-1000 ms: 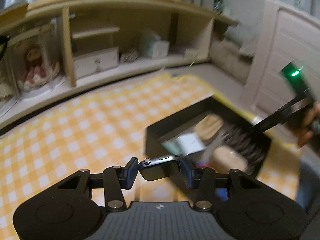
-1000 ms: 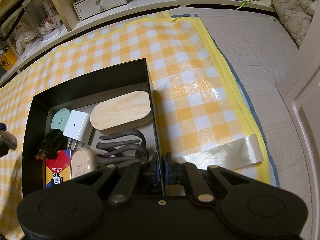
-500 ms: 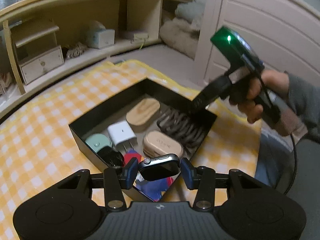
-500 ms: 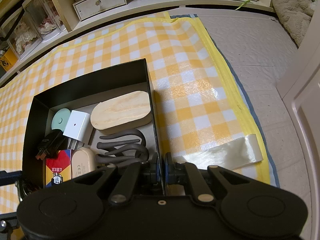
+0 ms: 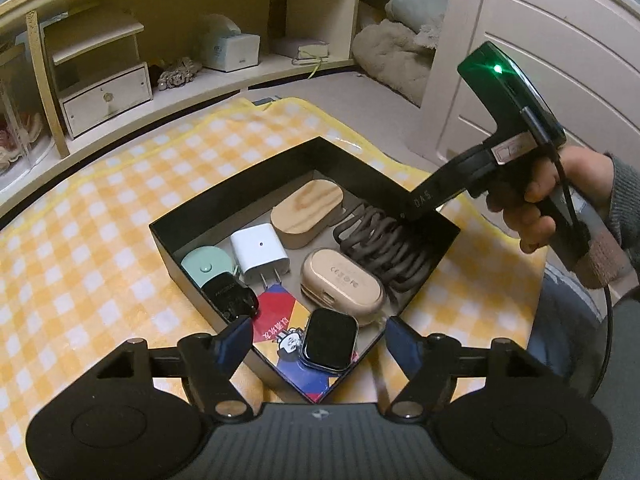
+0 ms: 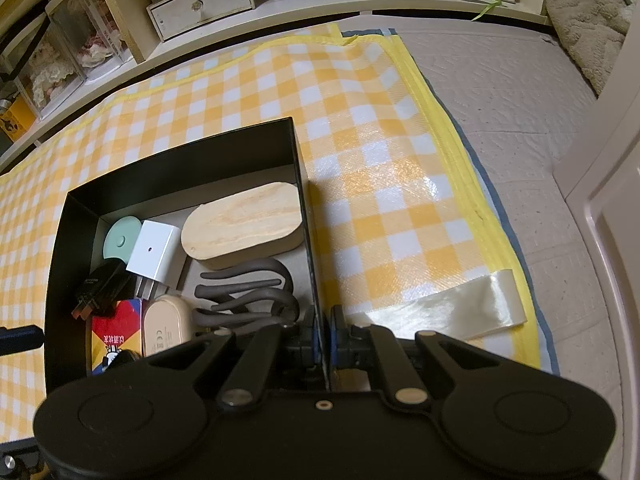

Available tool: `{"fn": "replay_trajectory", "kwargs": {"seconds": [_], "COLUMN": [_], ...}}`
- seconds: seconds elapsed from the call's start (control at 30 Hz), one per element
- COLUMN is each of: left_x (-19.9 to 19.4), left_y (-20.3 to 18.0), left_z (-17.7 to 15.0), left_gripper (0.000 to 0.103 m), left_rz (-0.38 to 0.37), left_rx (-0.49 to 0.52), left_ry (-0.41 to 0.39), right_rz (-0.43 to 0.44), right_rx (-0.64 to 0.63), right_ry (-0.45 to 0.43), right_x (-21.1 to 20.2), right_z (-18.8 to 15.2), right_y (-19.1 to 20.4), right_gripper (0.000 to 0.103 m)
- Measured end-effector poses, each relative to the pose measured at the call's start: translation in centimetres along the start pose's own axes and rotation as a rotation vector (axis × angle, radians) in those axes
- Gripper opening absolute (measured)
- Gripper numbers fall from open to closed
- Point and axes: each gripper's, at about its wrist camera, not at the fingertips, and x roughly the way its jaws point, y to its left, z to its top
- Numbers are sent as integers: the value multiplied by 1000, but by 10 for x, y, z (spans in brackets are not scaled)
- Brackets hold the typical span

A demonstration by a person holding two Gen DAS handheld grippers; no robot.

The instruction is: Organize rigid objects

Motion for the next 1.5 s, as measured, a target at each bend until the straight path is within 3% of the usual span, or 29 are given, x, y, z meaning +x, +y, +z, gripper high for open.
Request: {"fn": "replay_trajectory", "kwargs": {"seconds": [0.43, 0.67, 0.73, 1.13, 1.5], "left_x": [-1, -4, -5, -11, -28], "left_y": [-2, -3, -3, 2, 6], "left_z": [1, 3, 3, 0, 0], "left_gripper": [75, 100, 103, 103, 103], "left_rz": [-7, -8, -4, 11, 13], "left_rx": [-37, -66, -74, -157, -222], "left_ry": [21, 13, 8, 18, -23], "right_rz": [-1, -1, -1, -2, -13], "right_rx": [-1, -1, -1, -1, 7], "right_ry": [0, 0, 0, 0, -32], "right_x": [0, 0, 0, 0, -13], "right_z": [2, 1, 1, 1, 1], "right_y": [-1, -1, -1, 0, -2], "right_gripper": [6, 6, 6, 6, 9]}}
